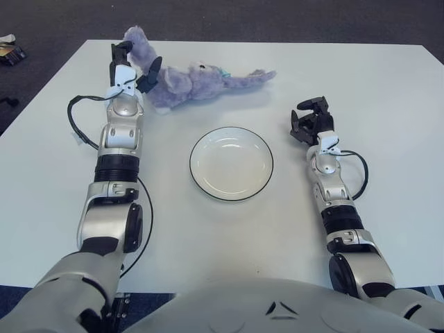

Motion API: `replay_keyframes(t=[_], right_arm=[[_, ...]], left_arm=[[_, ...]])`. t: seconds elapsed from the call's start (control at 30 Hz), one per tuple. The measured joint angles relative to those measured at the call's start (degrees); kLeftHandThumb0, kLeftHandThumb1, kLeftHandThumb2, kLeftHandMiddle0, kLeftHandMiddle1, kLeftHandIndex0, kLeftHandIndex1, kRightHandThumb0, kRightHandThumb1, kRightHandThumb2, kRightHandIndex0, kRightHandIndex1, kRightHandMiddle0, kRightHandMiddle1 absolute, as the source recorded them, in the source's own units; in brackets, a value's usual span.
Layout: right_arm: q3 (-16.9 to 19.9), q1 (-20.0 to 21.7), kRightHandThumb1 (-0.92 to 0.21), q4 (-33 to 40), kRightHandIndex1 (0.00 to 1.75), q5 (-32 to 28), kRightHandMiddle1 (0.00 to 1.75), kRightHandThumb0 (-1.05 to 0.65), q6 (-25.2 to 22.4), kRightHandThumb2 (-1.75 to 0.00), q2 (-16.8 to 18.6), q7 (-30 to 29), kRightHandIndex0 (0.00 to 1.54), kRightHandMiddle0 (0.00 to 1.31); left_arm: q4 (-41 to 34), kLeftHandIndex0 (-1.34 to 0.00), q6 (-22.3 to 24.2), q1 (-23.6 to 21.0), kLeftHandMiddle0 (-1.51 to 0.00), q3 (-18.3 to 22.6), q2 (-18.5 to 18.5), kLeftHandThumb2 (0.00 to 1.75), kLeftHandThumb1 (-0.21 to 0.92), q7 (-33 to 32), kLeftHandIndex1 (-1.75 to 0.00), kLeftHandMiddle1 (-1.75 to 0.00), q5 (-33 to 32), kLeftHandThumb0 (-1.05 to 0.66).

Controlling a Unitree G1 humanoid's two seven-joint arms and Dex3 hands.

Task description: Put the doll into the plate.

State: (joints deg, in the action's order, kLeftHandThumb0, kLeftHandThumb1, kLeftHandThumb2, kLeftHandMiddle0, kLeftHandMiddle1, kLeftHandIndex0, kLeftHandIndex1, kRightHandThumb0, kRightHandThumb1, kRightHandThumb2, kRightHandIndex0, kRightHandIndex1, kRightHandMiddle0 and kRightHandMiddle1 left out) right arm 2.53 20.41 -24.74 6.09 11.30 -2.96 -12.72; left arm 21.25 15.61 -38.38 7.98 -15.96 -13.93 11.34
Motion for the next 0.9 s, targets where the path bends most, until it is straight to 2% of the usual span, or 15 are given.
replay_keyframes(t=[0.23, 0.37, 0.43, 0.67, 0.7, 0.77, 0.9], right_arm=[[-0.01, 0.12, -0.65, -0.31, 1.68, 0.00, 1.74, -0.01, 0.11, -0.91, -0.02, 0.00, 0.44, 0.13], [-0.02, 0.31, -0.64, -0.59, 1.67, 0.00, 1.75, -0.01, 0.30, -0.93, -0.02, 0.00, 0.45, 0.14], [-0.02, 0.37, -0.64, -0.70, 1.67, 0.00, 1.75, -0.01, 0.40, -0.93, -0.02, 0.00, 0.45, 0.14], [-0.01, 0.56, -0.63, -1.00, 1.67, 0.04, 1.74, -0.01, 0.57, -0.93, -0.11, -0.06, 0.45, 0.14], [-0.03, 0.60, -0.63, -1.06, 1.67, 0.06, 1.74, -0.01, 0.58, -0.93, -0.11, -0.07, 0.45, 0.14], [-0.07, 0.64, -0.63, -1.12, 1.67, 0.09, 1.74, -0.01, 0.59, -0.93, -0.11, -0.11, 0.45, 0.14], [-0.13, 0.64, -0.63, -1.19, 1.67, 0.18, 1.74, -0.01, 0.59, -0.93, -0.12, -0.43, 0.45, 0.14]], left_arm=[[0.15, 0.00, 0.03, -0.01, 0.00, 0.14, 0.95, 0.31, 0.92, -4.08, -0.62, -0.49, 0.57, -0.92], [2.02, 0.00, -0.83, -0.42, 0.00, 1.13, 1.57, 0.28, 0.92, -5.61, -0.51, -0.53, 0.04, -0.86], [3.10, 0.00, -2.28, -0.58, 0.00, 2.02, 2.22, 0.28, 0.91, -6.95, -0.45, -0.60, -0.75, -0.81], [6.81, 0.00, -8.03, -1.45, 0.00, 3.39, 4.24, 0.28, 0.89, -13.38, -0.35, -0.66, -1.46, -0.78], [7.35, 0.00, -9.05, -1.60, 0.00, 3.39, 4.39, 0.28, 0.89, -14.51, -0.34, -0.66, -1.35, -0.78], [8.48, 0.00, -11.25, -1.93, 0.00, 3.39, 4.70, 0.28, 0.87, -16.69, -0.47, -0.73, -1.09, -0.76], [11.05, 0.00, -16.63, -2.63, 0.00, 3.60, 5.33, 0.29, 0.85, -21.04, -0.57, -0.78, -0.87, -0.77]])
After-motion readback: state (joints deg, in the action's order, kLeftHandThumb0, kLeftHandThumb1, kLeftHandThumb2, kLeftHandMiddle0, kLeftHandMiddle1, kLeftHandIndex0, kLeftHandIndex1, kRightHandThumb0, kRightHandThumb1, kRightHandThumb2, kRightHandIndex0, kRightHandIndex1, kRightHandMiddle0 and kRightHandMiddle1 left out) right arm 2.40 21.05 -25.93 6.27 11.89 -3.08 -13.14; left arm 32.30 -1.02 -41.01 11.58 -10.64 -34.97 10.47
